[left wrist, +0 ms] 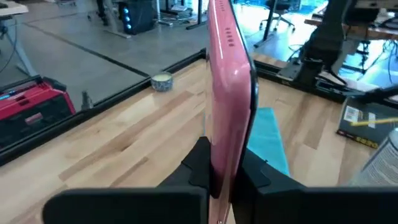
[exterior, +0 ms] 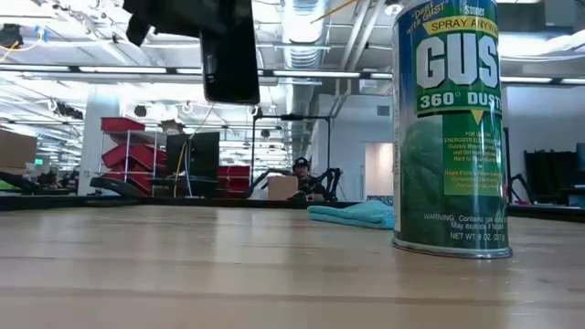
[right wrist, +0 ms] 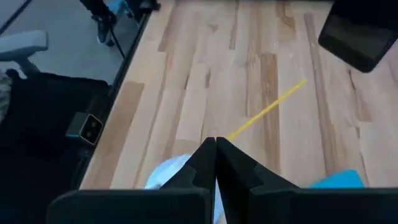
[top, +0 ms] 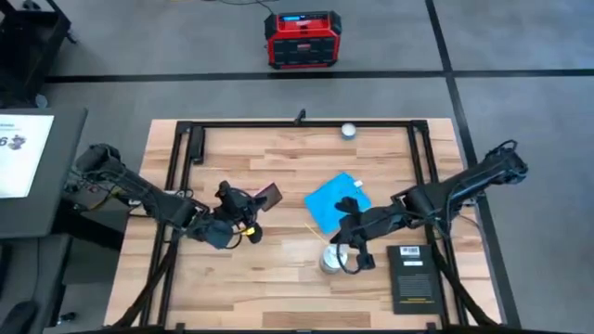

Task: Apply microfiber cloth
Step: Spray the device using the spray bottle

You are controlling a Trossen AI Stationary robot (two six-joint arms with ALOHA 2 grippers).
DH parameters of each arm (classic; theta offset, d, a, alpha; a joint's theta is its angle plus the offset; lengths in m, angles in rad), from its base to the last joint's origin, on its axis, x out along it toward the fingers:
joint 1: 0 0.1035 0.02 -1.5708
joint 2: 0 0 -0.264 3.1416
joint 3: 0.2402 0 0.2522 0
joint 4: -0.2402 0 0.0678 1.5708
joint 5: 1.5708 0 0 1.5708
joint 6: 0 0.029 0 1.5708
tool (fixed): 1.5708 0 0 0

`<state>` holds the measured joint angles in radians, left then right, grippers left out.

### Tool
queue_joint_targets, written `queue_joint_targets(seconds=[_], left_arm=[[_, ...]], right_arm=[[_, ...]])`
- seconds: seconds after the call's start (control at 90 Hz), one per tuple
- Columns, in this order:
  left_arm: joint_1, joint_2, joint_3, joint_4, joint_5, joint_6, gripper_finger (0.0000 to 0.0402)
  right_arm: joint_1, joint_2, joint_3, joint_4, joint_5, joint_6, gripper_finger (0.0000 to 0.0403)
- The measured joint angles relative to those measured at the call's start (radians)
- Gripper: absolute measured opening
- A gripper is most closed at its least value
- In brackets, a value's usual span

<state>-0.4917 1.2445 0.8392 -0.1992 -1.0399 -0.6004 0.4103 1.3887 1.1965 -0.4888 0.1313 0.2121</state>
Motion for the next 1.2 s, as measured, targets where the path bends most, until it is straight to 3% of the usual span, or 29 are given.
queue_joint_targets(seconds=[0.244,0.611,1.2], left_arm=[[0.007,0.008,0.0,0.001,0.017,-0.003,0.0004],[0.002,0.027,-0.001,-0.006,0.06,-0.071,0.0004],[0.009,0.069,0.056,-0.034,0.067,-0.059,0.0004]], right_arm=[[0.002,0.04,0.067,-0.046,-0.027,-0.009,0.0],[0.002,0.04,0.069,-0.065,-0.027,-0.002,0.0],[0.0,0.039,0.069,-0.087,-0.021,0.0,0.0]])
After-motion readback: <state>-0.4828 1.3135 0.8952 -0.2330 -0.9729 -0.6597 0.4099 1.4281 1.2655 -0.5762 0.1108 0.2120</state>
